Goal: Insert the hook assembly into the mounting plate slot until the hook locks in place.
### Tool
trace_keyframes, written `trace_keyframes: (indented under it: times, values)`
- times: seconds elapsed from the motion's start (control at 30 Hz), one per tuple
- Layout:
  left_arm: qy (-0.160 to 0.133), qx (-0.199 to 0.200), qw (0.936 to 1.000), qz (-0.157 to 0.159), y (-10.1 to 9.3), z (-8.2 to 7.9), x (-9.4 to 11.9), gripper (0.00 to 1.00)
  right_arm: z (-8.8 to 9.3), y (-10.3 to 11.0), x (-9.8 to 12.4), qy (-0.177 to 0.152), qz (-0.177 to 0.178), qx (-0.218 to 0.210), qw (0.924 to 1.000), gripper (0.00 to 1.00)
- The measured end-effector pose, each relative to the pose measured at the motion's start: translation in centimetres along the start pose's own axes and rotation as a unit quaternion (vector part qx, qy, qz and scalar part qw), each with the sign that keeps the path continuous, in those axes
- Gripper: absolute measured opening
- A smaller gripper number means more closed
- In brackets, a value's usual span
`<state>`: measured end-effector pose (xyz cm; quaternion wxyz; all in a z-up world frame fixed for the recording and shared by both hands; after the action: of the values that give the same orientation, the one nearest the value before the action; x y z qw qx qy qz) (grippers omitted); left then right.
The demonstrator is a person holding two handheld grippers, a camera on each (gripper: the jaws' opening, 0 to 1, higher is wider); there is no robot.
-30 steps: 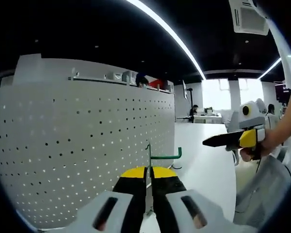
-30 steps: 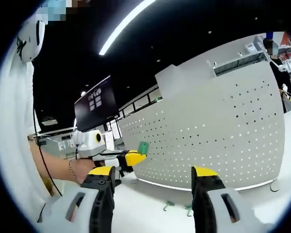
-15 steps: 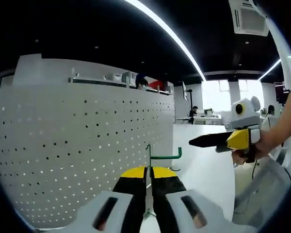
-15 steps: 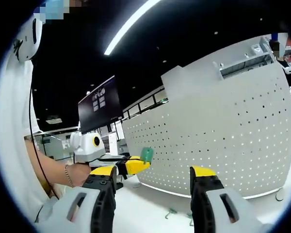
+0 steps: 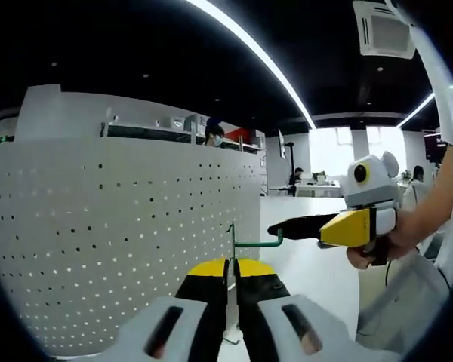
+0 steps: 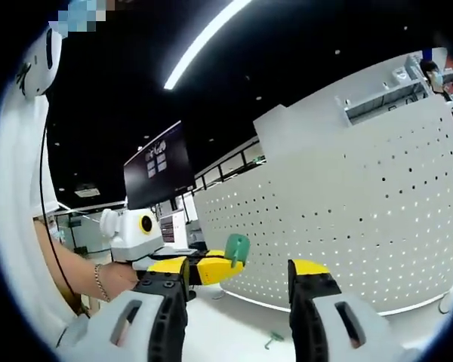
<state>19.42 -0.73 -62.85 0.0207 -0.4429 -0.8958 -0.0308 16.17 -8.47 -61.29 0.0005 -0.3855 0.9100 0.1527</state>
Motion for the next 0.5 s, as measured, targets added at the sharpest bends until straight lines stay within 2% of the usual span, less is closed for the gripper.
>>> trace_keyframes:
  times: [0.27,0.5]
  values:
    - [-0.001,0.000,1.0000,-0.006,-0.1,-0.2,0.5,0.02,0.2,0.7,-1.4,-0.006,-0.011,-0.007,0.9999,0.47]
    - [-0.002,0.002,1.0000,-0.010,-0.1,-0.3,0.9,0.02,0.2,1.3,-2.0,-0.009,-0.021,-0.008,0.9997,0.40]
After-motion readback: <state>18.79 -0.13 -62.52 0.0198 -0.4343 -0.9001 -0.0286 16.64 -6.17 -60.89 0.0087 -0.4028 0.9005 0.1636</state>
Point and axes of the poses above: the point that each gripper's makers call its tool centre point, and the gripper's own axes: x roughly backward along the fingers, y roughly to its left, z roughly out of its underside, the point moved 3 cm from there along x, roughly backward along the fingers, and after that the axes turned 1 degree about -x, right-handed, at the moved point
